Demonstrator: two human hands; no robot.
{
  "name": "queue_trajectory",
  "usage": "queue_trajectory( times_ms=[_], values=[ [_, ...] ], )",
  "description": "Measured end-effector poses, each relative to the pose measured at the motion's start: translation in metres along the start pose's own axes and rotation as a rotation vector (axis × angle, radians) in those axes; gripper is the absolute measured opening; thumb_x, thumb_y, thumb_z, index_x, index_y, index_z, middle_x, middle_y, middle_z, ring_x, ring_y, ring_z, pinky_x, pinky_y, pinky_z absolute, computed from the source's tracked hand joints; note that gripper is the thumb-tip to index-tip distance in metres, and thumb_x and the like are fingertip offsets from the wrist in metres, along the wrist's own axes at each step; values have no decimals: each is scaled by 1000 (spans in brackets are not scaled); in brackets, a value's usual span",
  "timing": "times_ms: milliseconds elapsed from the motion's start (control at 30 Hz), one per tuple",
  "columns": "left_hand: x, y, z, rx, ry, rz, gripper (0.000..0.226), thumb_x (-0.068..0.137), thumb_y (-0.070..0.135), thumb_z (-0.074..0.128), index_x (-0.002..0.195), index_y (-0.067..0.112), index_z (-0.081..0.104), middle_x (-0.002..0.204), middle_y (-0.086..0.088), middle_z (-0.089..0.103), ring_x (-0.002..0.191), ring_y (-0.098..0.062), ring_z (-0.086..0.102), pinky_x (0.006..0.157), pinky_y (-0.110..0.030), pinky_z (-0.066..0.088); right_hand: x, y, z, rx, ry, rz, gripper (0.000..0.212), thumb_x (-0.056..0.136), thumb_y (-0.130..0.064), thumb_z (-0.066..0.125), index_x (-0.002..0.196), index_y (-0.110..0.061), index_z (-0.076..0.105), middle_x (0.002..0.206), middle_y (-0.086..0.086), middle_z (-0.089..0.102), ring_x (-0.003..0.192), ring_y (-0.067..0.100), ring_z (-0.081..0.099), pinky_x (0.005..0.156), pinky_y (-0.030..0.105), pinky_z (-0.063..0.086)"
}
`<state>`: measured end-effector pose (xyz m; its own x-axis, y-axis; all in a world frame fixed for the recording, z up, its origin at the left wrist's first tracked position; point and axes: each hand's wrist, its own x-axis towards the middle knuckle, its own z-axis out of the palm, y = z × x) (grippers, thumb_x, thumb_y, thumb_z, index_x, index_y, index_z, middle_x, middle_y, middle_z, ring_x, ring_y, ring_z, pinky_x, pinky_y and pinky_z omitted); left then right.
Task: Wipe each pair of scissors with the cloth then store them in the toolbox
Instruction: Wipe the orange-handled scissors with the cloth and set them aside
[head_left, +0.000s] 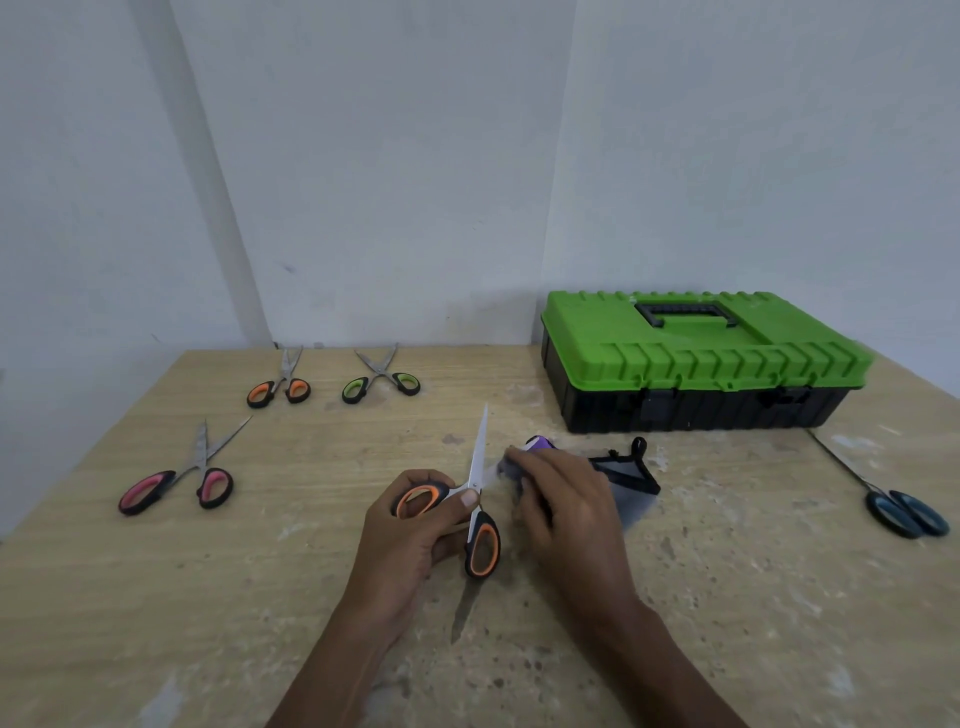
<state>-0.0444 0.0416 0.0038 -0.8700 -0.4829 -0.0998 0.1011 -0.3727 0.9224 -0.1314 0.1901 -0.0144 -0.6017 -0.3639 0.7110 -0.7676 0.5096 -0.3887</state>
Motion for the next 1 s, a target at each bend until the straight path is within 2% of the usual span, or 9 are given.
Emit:
queue_trajectory(
  times_ms=[100,333,433,567,633,700,800,933,1000],
  values=[
    [0,-1,0,3,-6,0,20,78,-1,81,85,10,66,88,-23,66,78,-37,68,73,-44,60,2,6,1,21,25,75,32,92,-15,59,123,-16,67,114,-4,67,107,15,59,91,35,47],
    [0,-1,1,29,20,23,18,80,-4,79,86,5,64,81,-19,65,71,-32,69,70,-43,63,-7,-6,7,-101,-74,-88,33,89,-23,54,117,-18,72,112,-6,68,103,12,55,82,27,38],
    [-1,-1,1,42,16,26,19,80,-3,79,85,7,64,80,-17,67,71,-33,70,70,-42,62,-6,0,7,-124,-42,-29,32,88,-19,58,117,-19,72,113,-4,69,101,18,61,81,33,43],
    [-1,-2,0,30,19,32,20,79,-4,79,89,2,63,81,-20,67,74,-35,71,71,-44,64,-13,-8,7,-137,-89,-146,33,90,-26,55,115,-16,73,112,-2,70,98,18,60,77,33,46],
    [-1,-2,0,47,19,36,19,80,-4,79,88,3,63,80,-20,66,72,-34,70,69,-43,63,-8,-3,4,-147,-59,-85,32,87,-18,58,114,-17,74,111,-3,70,97,19,61,75,36,50],
    [-1,-2,0,47,22,38,19,80,-5,79,85,4,64,80,-20,65,70,-33,69,67,-41,62,-7,-4,4,-115,-42,-45,32,86,-14,58,113,-17,74,110,-3,70,98,18,61,76,36,53],
    [0,-4,-2,44,8,36,19,80,-3,79,85,5,64,83,-22,68,74,-36,70,70,-42,62,-11,-11,3,-82,-91,-105,33,89,-22,54,113,-15,74,111,-2,71,98,18,61,78,35,53],
    [0,-5,-1,87,-1,42,18,80,-1,81,83,9,65,82,-21,69,73,-37,70,71,-44,61,-4,-3,2,-107,-74,-19,35,87,-16,50,112,-15,75,110,-2,72,99,20,64,86,29,45],
    [0,-4,-2,86,11,50,18,80,-1,80,85,7,65,83,-27,68,75,-38,71,73,-46,62,-7,-11,4,-75,-114,-40,36,88,-20,49,113,-15,74,111,-2,71,100,19,63,84,32,50]
  ],
)
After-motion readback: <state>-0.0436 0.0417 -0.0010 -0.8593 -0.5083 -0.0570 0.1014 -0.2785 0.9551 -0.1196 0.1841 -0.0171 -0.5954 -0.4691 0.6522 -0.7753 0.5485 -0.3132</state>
